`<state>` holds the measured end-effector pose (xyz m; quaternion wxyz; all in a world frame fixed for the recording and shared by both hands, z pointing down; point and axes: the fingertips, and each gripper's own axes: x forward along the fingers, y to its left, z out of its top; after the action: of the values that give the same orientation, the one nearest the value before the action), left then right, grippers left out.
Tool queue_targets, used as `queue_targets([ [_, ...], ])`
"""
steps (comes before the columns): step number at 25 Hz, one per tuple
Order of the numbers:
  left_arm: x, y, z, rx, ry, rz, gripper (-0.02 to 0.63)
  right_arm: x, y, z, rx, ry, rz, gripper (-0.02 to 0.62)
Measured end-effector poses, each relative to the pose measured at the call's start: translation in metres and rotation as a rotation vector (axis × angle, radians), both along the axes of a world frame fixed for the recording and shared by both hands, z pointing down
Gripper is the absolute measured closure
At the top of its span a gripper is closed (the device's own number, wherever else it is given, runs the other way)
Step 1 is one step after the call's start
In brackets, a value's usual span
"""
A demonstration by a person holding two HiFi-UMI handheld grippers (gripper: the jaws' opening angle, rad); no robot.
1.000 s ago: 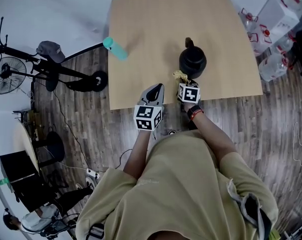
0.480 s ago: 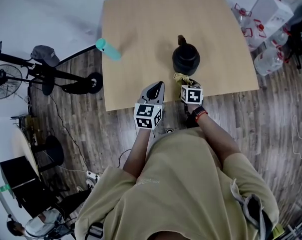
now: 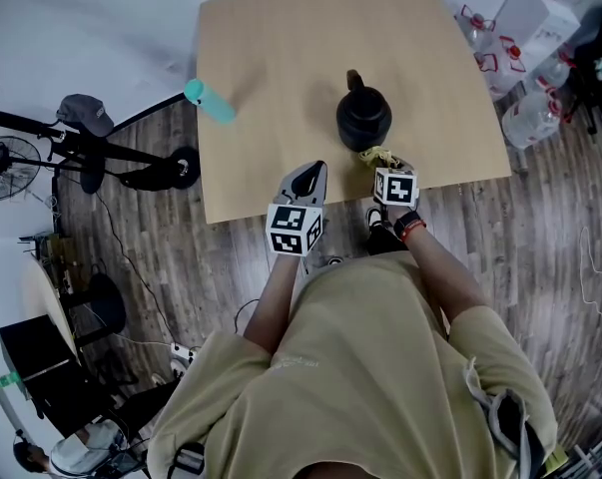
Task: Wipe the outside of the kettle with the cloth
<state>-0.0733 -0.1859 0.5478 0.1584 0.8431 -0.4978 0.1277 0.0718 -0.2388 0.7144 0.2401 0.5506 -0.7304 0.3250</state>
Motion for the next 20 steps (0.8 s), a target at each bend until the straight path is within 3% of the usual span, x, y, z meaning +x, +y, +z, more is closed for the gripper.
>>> queue_targets([
  [9,0.004,0.001,0.0,-0.002,-0.003,0.003,0.581,0.042,-0.017,-0.007,0.011,0.059,0.09,0.488],
  [16,0.007,0.001,-0.009,0.015,-0.016,0.011,0.581,0.064,-0.033,-0.017,0.044,0.092,0.077,0.489],
  [20,0.008,-0.005,-0.018,0.033,-0.019,0.009,0.581,0.075,-0.036,-0.042,0.09,0.062,0.087,0.489],
])
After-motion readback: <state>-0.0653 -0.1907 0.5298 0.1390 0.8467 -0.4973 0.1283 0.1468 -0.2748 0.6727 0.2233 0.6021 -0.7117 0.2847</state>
